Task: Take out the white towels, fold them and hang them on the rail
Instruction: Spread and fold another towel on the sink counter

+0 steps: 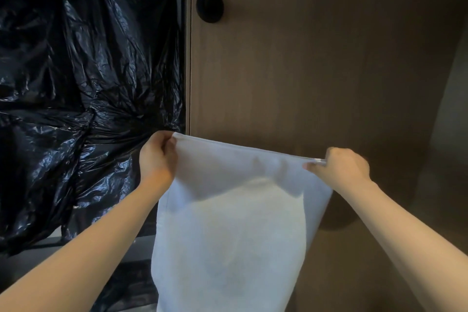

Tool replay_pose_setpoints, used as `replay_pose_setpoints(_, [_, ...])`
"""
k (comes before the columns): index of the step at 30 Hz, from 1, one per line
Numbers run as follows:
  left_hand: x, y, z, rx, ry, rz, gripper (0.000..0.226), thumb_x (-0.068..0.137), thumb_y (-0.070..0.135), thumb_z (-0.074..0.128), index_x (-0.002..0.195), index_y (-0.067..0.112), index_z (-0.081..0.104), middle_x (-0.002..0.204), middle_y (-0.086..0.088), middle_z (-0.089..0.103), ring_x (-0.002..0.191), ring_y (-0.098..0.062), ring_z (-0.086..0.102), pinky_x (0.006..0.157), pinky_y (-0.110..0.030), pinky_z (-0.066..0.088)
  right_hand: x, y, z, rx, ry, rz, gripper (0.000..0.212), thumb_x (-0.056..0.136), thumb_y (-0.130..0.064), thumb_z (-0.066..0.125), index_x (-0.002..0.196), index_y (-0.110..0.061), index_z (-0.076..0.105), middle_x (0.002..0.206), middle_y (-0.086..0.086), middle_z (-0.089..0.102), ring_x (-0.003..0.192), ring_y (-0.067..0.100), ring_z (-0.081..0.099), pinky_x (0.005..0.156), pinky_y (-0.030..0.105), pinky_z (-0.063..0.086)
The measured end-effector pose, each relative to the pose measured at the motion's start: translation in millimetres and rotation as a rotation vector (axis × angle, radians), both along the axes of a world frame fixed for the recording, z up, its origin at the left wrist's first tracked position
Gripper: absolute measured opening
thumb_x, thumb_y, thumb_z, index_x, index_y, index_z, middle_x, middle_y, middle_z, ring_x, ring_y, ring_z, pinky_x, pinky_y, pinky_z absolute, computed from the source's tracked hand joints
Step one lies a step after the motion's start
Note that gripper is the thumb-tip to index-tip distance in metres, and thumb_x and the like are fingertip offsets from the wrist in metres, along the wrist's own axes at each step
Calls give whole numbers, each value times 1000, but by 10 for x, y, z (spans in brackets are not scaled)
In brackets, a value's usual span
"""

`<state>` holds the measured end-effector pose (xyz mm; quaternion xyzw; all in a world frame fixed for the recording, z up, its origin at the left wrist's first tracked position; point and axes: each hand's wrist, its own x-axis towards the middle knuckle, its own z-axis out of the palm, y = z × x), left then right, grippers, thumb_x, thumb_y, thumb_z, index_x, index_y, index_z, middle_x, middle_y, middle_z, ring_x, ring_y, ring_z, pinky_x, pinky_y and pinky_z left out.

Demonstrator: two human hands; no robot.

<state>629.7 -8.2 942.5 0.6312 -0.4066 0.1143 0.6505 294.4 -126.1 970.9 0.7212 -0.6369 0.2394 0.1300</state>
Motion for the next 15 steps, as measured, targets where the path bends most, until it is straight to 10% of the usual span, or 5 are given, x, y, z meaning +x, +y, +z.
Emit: replay_pose_setpoints(15, [95, -100, -254, 141, 42, 59, 26, 96, 16, 47, 111, 15, 68, 96, 2, 61, 87, -13, 47, 70, -25, 33, -227, -77, -347, 384, -455, 262, 14, 81, -25, 79, 77, -17, 68, 85, 0, 65, 84, 13, 60, 63, 24, 43])
